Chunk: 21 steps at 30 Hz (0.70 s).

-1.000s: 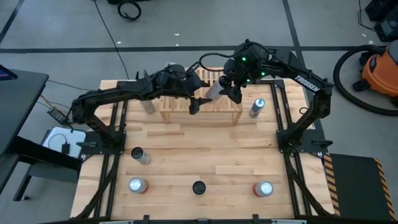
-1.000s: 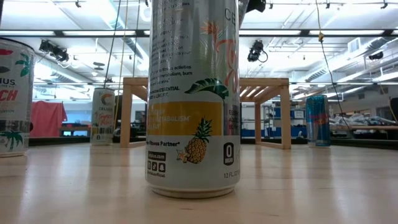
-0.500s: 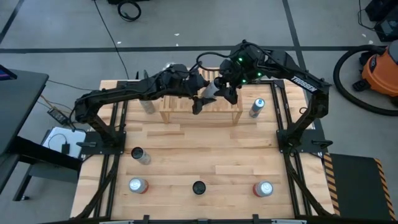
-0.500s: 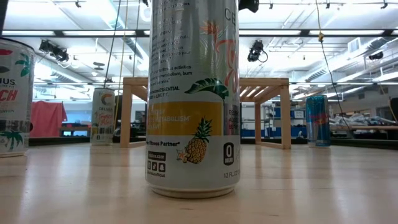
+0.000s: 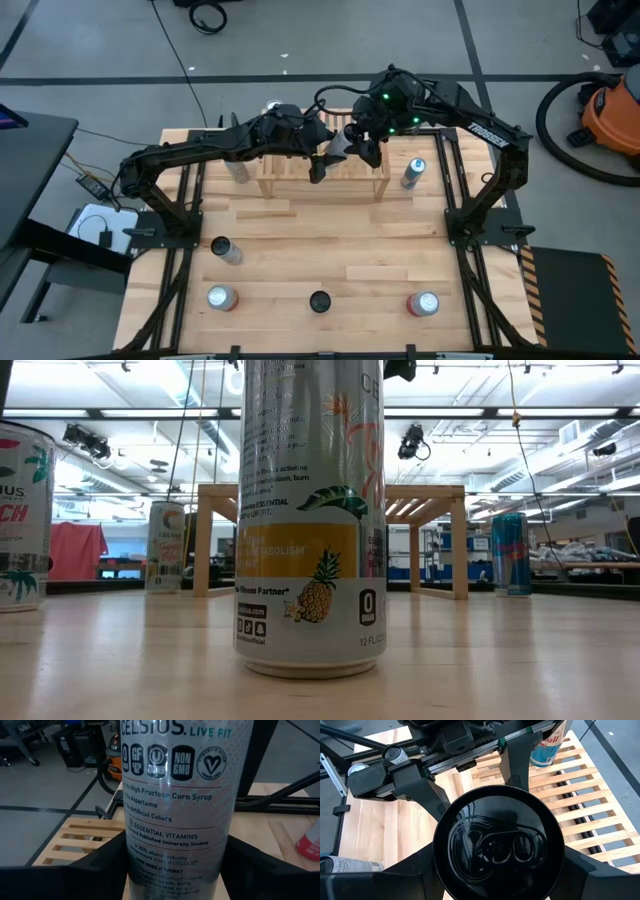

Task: Place canned beverage on shelf
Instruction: Put the right white pink soda can on the shelf

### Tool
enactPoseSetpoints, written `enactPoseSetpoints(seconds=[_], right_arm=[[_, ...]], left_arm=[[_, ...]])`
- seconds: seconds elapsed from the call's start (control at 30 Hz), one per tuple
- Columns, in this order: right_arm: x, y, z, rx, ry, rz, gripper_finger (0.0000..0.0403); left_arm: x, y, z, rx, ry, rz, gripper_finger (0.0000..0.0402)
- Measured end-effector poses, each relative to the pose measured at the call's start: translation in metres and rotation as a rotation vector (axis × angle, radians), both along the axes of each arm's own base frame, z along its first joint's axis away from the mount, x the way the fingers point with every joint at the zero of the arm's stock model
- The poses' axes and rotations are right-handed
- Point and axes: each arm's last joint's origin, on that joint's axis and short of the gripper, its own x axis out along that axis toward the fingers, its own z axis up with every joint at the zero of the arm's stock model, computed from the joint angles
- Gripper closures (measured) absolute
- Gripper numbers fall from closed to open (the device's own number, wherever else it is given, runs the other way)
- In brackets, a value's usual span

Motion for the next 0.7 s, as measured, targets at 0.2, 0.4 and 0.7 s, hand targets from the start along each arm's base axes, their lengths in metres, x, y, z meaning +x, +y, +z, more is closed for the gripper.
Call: enactPoseSetpoints(seconds=[0.2,0.4,0.7], right_arm=[[0.0,0.0,0.0,-0.002,-0.006,-0.005,0.011],[-0.006,0.003,0.01,-0.017,-0.055,-0.001,0.0069],[-0.033,0.013,0.032,-0.068,-0.144,-0.009,0.0065]], left_arm=[[0.0,-0.001,0.0,-0.028,-0.008,0.021,0.0152],[0.0,0.002,-0.01,-0.022,0.034,0.044,0.0152],[-0.004,0.007,-0.032,-0.02,0.047,0.073,0.0153]])
